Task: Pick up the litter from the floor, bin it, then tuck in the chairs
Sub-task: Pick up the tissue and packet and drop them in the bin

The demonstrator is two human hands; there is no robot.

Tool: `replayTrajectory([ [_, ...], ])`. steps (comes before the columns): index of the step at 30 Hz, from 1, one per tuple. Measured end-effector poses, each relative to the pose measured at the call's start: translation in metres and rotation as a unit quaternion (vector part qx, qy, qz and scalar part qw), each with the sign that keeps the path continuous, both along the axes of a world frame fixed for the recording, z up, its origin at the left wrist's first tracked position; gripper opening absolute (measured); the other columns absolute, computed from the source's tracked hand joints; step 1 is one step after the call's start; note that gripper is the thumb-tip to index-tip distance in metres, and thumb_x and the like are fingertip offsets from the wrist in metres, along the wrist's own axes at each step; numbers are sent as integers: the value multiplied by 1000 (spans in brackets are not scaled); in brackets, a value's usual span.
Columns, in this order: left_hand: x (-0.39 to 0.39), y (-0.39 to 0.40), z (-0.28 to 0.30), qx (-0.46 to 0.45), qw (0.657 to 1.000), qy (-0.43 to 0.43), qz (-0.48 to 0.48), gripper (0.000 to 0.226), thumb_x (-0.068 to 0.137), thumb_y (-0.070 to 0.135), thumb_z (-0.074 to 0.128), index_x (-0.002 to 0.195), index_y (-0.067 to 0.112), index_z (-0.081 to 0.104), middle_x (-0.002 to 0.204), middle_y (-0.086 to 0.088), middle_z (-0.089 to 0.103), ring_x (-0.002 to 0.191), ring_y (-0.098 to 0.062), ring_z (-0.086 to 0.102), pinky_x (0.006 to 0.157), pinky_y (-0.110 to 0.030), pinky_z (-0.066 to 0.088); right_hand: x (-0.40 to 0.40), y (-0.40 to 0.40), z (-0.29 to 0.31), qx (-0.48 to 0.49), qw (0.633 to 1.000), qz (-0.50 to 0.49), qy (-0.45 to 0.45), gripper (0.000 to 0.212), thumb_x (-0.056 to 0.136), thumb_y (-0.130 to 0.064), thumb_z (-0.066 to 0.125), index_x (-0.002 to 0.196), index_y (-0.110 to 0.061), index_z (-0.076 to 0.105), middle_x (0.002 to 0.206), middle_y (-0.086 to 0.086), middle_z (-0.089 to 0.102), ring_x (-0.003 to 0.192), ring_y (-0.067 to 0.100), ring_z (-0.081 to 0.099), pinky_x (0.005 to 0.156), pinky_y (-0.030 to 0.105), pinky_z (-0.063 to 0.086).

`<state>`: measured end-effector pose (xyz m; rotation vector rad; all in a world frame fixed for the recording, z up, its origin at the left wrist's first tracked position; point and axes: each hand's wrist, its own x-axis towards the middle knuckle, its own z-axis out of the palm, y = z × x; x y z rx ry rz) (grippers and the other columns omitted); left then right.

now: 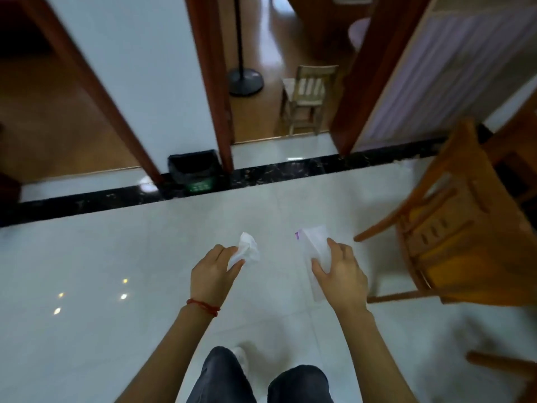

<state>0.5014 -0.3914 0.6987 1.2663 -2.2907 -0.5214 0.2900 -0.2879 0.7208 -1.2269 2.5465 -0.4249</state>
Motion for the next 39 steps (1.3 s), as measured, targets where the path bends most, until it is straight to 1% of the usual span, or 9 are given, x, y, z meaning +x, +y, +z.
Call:
replayTrajectory([
  [4,47,-37,3,2,999,-1,51,25,61,2,84,83,2,70,63,-12,62,48,-26,58,41,-29,52,38,-64,-2,0,998,66,-1,51,87,-40,53,130,-18,38,127,9,48,96,25,58,74,34,49],
  [8,68,-71,-2,8,996,-2,92,26,60,3,84,83,4,71,63,-11,60,49,-25,57,41,-28,47,55,-117,-4,-11,995,103,-6,52,86,-39,54,131,-17,38,126,10,49,96,26,58,75,35,51],
  [15,54,-152,-12,9,993,1,119,23,62,5,83,82,5,70,63,-10,60,48,-24,55,37,-29,48,39,-216,-15,-16,991,132,-6,53,86,-40,55,131,-16,40,129,11,49,99,27,58,76,36,51],
  [24,34,-268,-2,6,988,-9,157,25,65,6,82,86,2,70,66,-11,61,50,-25,57,41,-28,50,13,-359,-5,-27,980,197,-10,54,85,-37,57,132,-14,40,128,12,50,101,28,58,75,36,52],
  [26,36,-294,0,2,987,-10,163,21,69,9,80,86,2,70,66,-12,61,51,-25,57,40,-31,51,15,-388,-3,-27,979,203,-12,54,86,-38,56,132,-15,40,129,11,49,102,28,57,75,36,52],
  [28,40,-322,-1,-5,986,-13,165,19,72,15,71,85,2,70,65,-12,61,50,-26,57,39,-31,51,19,-415,-6,-28,978,207,-13,53,86,-37,56,132,-16,39,129,11,49,101,27,57,73,35,51],
  [32,49,-391,-13,-9,988,-10,157,32,78,29,58,84,0,70,66,-14,62,51,-28,59,42,-31,53,30,-475,-20,-10,979,204,-12,53,86,-37,56,131,-15,40,128,10,49,99,27,58,70,32,50],
  [36,62,-468,-25,15,991,-10,136,22,71,17,68,84,0,70,66,-14,62,50,-28,59,42,-31,53,45,-539,-34,11,986,168,-13,54,87,-38,55,133,-16,38,130,10,47,103,26,56,72,33,49],
  [39,77,-524,-31,15,992,-13,128,22,70,18,68,85,1,70,68,-14,63,52,-28,61,42,-32,53,62,-586,-41,23,988,153,-17,54,87,-38,54,133,-16,38,130,9,47,104,25,56,72,30,47],
])
